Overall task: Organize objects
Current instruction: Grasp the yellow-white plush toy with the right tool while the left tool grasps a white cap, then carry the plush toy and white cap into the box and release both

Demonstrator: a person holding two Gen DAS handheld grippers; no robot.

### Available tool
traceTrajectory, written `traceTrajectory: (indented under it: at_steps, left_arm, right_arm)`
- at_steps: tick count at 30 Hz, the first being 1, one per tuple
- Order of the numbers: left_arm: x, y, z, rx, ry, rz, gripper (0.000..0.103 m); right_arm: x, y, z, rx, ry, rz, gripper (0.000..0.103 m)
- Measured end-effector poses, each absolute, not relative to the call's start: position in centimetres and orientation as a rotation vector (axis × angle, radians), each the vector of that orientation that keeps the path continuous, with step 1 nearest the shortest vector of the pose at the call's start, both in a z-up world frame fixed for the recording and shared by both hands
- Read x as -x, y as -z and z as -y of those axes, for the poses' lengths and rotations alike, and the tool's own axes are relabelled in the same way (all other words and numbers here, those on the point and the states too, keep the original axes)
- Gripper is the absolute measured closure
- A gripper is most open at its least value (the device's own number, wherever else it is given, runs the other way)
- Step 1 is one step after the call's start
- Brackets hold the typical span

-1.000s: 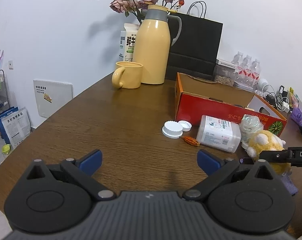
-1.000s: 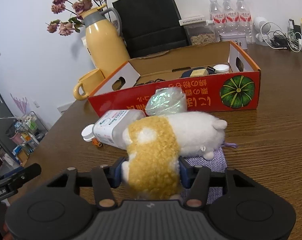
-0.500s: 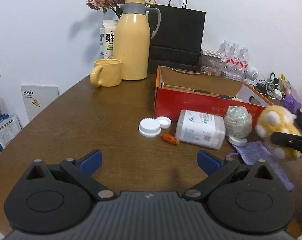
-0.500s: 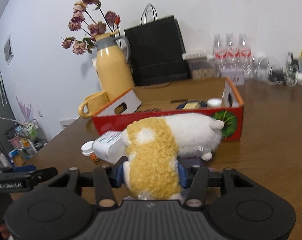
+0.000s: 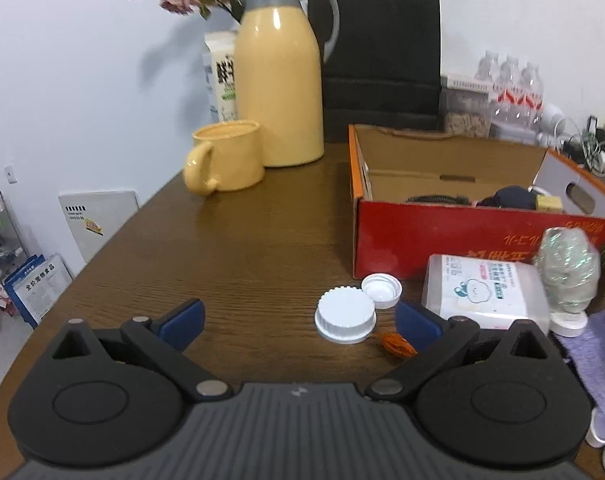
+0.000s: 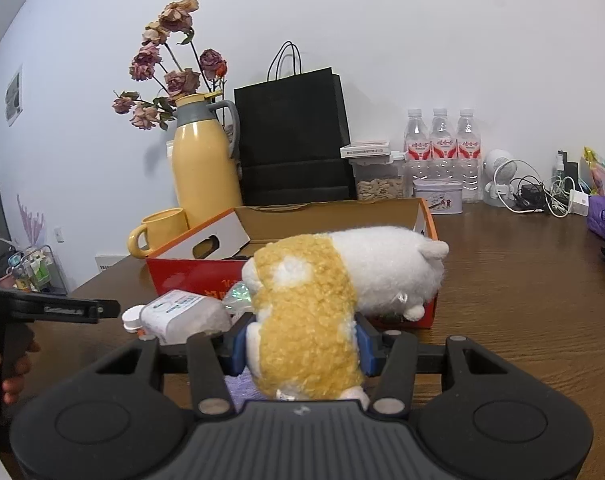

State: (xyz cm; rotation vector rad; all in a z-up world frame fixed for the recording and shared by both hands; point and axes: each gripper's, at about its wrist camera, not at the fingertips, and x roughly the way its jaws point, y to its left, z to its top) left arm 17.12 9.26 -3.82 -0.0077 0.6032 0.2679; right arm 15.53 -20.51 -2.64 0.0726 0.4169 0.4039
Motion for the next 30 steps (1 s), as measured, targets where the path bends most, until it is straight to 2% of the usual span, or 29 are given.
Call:
traceTrajectory:
  at_steps: [4,9,12,14,23,30]
  left_arm:
    - [-18.7,4.6,-9.2,0.002,-0.276,-0.637,0.002]
    - [-19.7,5.0,-9.5,0.032,-0.243,-0.639,0.021]
    - [-19.9,5.3,-9.5,0.043,-0.222,-0.653,0.037]
    - [-20.0,5.4,-9.3,0.042,-0.202,-0.661,0.062]
    - [-18.4,4.1,-9.0,0.065,-0.198,-0.591,0.064]
    - [-16.1,1.1,-8.2,0.097,-0.189,-0.467,0.064]
  right_arm:
    - [-16.0,2.9,20.8,-0.079,-0.403,-0.422,0.054]
    - [-16.3,3.3,21.1,-0.087,-0.397,-0.427,0.054]
    - [-16.4,3.4,21.2,-0.090,-0.398,-0.427,0.054]
    - [-16.4,3.5,21.3,-0.089,-0.399,-0.427,0.054]
    - [-16.5,3.4,21.1,-0.086,-0.399,-0.427,0.054]
    - [-17.1,2.9,20.8,-0.079,-0.408,-0.408,0.054]
